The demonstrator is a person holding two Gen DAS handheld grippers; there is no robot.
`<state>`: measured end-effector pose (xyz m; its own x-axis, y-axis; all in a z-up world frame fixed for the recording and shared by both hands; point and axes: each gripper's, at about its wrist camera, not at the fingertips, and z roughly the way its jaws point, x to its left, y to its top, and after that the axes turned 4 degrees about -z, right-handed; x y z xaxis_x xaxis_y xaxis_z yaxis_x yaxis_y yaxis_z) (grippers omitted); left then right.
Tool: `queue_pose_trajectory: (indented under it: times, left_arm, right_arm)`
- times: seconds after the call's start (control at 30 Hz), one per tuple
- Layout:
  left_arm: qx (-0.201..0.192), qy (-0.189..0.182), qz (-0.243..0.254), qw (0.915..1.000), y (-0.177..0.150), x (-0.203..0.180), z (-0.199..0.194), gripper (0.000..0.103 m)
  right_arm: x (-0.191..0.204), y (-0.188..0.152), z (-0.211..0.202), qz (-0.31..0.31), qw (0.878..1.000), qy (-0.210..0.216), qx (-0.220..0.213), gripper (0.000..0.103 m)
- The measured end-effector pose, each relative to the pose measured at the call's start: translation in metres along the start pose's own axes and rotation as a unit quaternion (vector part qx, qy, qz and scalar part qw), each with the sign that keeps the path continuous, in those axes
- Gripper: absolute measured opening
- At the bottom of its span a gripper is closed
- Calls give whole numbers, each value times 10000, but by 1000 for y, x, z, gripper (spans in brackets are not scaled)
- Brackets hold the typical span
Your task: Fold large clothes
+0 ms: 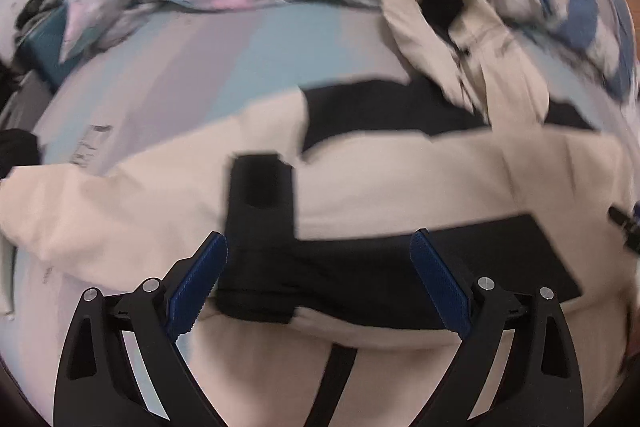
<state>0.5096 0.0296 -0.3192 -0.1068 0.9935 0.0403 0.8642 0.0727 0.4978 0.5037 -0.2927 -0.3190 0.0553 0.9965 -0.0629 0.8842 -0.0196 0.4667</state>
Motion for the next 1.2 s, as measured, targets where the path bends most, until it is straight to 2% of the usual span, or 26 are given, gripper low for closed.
queue_pose_trajectory:
  times: [0.07, 0.13, 0.27, 0.37, 0.4, 0.43, 0.47, 0.67, 0.87, 1.0, 1.2]
  left_arm:
    - [297, 42, -66, 9995, -8, 3, 29, 92]
    - [317, 12, -137, 9994, -14, 8, 40, 94]
    - [205, 33, 186, 9996, -18, 6, 37, 93]
    - [103, 161, 88, 9998, -15, 23, 23, 93]
    - [118, 112, -118, 9998, -14, 42, 16, 93]
    - [145, 110, -268, 9995, -13, 55, 13, 98]
    - [196, 136, -454, 9987, -12, 71, 8, 97]
    - [147, 820, -1030, 9912, -16, 192, -15, 97]
    - [146, 1248, -1490, 9808, -26, 295, -29, 97]
    - [44, 1331, -1633, 9775, -26, 342, -33, 97]
    - [43, 1145, -1710, 9786, -11, 375, -13, 98]
  right_arm:
    - [0, -2, 0, -40, 10000, -16, 28, 82]
    - [3, -1, -4, -130, 9999, -57, -28, 82]
    - [16, 8, -14, -301, 9994, -36, -149, 82]
    - [37, 22, -27, -550, 9980, -62, -312, 82]
    - [47, 28, -32, -634, 9973, -48, -359, 82]
    - [59, 33, -36, -731, 9964, -12, -417, 82]
    - [69, 37, -40, -813, 9956, 39, -472, 82]
    - [151, 51, -53, -1346, 9880, 349, -677, 82]
    - [226, 56, -74, -1578, 9826, 593, -784, 82]
    - [275, 55, -89, -1773, 9779, 730, -830, 82]
    - [324, 56, -98, -1803, 9772, 814, -775, 82]
